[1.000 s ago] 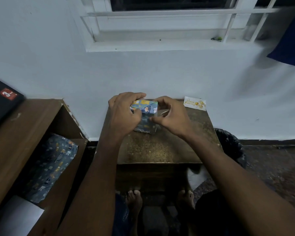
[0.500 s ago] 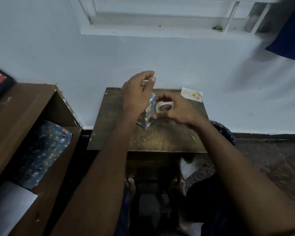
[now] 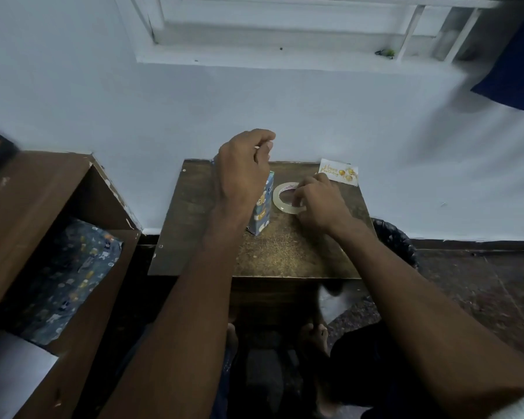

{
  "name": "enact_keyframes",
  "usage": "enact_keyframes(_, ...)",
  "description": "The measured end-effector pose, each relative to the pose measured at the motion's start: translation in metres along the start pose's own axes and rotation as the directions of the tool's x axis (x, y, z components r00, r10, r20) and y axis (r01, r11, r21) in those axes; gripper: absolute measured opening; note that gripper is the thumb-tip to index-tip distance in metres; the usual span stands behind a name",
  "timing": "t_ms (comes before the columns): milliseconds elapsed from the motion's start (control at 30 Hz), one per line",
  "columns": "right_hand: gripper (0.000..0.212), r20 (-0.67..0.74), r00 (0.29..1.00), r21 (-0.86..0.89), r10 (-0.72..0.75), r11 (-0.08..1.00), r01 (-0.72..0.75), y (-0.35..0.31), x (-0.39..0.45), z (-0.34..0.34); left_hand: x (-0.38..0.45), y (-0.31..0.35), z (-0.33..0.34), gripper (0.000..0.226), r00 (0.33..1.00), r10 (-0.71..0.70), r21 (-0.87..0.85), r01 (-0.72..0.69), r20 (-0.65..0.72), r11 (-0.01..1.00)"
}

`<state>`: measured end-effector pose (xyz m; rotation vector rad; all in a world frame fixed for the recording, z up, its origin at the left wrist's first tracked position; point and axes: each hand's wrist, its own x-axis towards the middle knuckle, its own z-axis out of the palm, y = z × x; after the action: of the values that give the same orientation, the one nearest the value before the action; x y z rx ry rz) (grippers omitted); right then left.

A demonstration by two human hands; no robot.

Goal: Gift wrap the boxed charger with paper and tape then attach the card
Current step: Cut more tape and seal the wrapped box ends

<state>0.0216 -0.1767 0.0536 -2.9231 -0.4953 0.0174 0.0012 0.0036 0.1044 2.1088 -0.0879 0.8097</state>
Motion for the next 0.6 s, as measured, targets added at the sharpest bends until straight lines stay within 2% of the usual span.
enact_keyframes(67, 0.023, -0.016, 1.000, 0.099, 0.010, 0.995, -0.008, 0.002, 0.001, -0.007, 0.002, -0.001, 0.000, 0.020, 0.988, 0.143, -0.005, -0.143, 0.053, 0.990)
enact_keyframes(133, 0.011, -0.041, 0.998, 0.255, 0.045, 0.966, -0.033, 0.007, -0.001, -0.018, 0.002, -0.001, 0.000, 0.022, 0.972, 0.219, -0.049, -0.216, 0.085, 0.975)
enact_keyframes(233, 0.016, -0.089, 0.996, 0.438, 0.002, 0.898, 0.037, 0.018, -0.012, -0.034, 0.002, -0.001, -0.002, 0.026, 0.982, 0.160, -0.166, -0.141, 0.105, 0.976)
enact_keyframes(367, 0.025, -0.091, 0.991, 0.561, -0.095, 0.818, 0.130, 0.023, -0.028, -0.044, 0.003, -0.001, -0.009, 0.025, 0.979, 0.030, -0.228, 0.017, 0.200, 0.974)
enact_keyframes(467, 0.028, -0.084, 0.991, 0.721, -0.106, 0.681, 0.133, 0.022, -0.032, -0.049, 0.005, -0.002, -0.016, 0.022, 0.961, 0.070, -0.247, -0.001, 0.269, 0.969)
enact_keyframes(600, 0.019, -0.107, 0.990, 0.861, -0.093, 0.490, 0.139, 0.017, -0.035, -0.059, 0.008, -0.001, -0.023, 0.015, 0.917, 0.098, -0.263, 0.007, 0.387, 0.965)
